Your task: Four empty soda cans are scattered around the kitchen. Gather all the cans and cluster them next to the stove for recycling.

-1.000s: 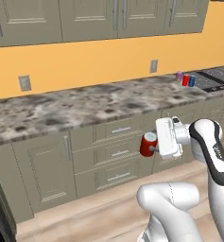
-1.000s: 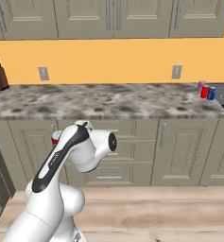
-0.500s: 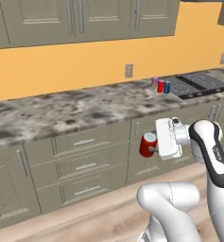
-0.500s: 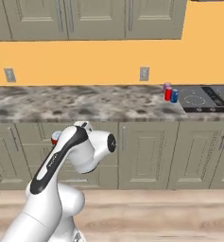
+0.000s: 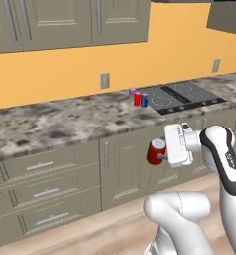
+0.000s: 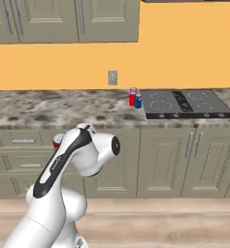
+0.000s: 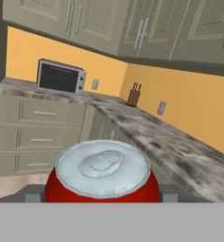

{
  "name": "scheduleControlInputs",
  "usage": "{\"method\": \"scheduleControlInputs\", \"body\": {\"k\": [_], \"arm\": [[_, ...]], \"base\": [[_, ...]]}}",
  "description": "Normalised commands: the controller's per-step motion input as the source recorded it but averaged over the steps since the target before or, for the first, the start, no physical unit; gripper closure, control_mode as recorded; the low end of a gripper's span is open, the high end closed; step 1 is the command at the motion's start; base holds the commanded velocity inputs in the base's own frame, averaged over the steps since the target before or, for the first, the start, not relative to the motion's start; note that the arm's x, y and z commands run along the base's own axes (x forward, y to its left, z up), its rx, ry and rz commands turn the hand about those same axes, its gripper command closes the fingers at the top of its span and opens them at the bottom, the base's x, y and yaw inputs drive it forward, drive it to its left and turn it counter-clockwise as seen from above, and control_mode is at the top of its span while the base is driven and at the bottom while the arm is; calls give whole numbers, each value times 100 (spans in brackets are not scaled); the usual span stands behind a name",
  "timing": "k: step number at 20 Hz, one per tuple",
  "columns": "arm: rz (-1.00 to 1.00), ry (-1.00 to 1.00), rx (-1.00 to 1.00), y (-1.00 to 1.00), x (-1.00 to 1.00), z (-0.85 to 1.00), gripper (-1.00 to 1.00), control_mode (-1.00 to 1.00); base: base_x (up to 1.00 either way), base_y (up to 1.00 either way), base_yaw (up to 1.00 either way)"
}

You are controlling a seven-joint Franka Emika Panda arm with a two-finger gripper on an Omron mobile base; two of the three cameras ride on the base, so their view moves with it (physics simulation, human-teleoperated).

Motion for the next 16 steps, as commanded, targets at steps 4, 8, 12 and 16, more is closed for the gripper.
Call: {"method": "scheduleControlInputs", "body": {"k": [4,8,12,16], "arm": [[0,0,0,0,0,0,100,100],[0,0,0,0,0,0,100,100],[0,0,0,0,0,0,100,100],[0,0,0,0,0,0,100,100]], "base": [[73,-58,0],[67,-55,0],[60,-51,0],[47,-33,3]]}}
